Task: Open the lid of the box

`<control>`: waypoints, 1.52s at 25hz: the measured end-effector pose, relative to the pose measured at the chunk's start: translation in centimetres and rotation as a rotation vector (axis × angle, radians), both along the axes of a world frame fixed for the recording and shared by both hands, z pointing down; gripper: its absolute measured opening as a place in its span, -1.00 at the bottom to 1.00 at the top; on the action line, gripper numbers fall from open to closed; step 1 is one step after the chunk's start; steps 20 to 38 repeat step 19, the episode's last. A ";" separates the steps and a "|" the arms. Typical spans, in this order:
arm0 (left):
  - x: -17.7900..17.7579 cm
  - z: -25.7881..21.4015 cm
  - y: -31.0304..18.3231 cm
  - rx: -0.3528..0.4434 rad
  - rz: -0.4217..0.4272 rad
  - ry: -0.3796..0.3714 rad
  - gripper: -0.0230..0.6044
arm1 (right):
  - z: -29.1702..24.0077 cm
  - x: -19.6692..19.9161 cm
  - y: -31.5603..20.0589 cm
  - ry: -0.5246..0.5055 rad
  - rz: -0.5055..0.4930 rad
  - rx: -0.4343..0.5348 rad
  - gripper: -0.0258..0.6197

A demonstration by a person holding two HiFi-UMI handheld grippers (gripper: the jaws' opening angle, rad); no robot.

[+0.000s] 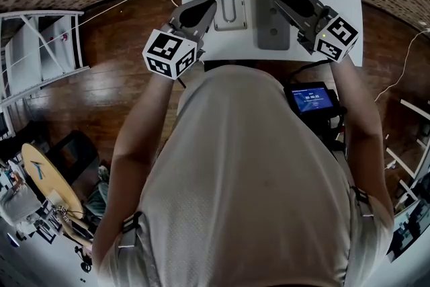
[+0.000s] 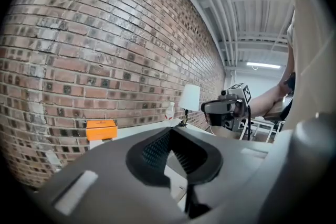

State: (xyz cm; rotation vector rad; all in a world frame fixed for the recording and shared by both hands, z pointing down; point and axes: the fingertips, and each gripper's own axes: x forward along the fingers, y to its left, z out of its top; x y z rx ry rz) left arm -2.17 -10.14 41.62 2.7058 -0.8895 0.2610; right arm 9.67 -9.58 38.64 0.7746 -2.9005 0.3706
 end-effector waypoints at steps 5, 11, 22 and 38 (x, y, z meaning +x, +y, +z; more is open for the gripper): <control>0.0 0.0 -0.1 0.001 -0.005 0.000 -0.93 | 0.1 0.1 -0.1 0.005 0.004 0.003 -0.92; 0.1 -0.1 -0.1 0.003 -0.006 0.001 -0.92 | 0.2 0.2 -0.1 0.007 0.006 0.000 -0.92; 0.5 0.1 0.2 0.003 0.001 -0.004 -0.93 | 0.5 0.1 0.1 0.006 0.001 -0.003 -0.92; 0.5 0.1 0.2 0.003 0.001 -0.004 -0.93 | 0.5 0.1 0.1 0.006 0.001 -0.003 -0.92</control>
